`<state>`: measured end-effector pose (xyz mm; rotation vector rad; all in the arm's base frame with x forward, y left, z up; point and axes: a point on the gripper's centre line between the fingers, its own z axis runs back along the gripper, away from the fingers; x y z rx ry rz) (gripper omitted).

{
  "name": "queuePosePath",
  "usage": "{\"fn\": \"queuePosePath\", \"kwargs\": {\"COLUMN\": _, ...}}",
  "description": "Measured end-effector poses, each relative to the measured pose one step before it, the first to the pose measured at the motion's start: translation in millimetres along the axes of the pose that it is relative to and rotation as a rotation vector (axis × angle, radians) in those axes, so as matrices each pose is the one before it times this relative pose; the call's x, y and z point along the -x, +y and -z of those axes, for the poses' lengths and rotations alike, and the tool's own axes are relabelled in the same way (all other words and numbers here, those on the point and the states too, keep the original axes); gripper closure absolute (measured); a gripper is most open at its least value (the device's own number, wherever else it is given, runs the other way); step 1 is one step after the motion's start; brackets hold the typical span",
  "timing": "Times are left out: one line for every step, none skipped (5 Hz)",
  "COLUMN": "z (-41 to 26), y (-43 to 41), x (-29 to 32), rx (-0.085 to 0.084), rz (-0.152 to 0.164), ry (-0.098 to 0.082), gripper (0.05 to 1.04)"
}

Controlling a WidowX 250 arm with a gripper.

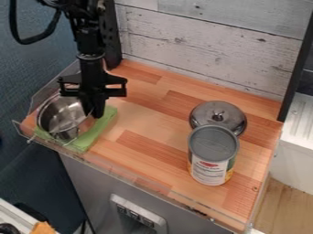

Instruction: Place the pot on the green cloth

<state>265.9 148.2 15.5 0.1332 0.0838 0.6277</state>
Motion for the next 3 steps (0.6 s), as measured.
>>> {"fn": "queuePosePath", "kwargs": {"z": -1.23, "y": 0.44, "x": -1.81, "rx": -0.0028, "rz": 0.0003, "ry": -0.0056, "gripper": 0.545}}
{"fn": "queuePosePath", "kwargs": {"z": 0.00, "y": 0.00, "x": 0.00, "rx": 0.0000, "rz": 0.0000, "ry": 0.0000, "gripper": 0.236}}
{"fn": "queuePosePath", "kwargs": {"z": -0.07, "y": -0.46, "x": 0.06, "rx": 0.0000, "rz": 0.0015, "ry": -0.0002, "gripper": 0.070}}
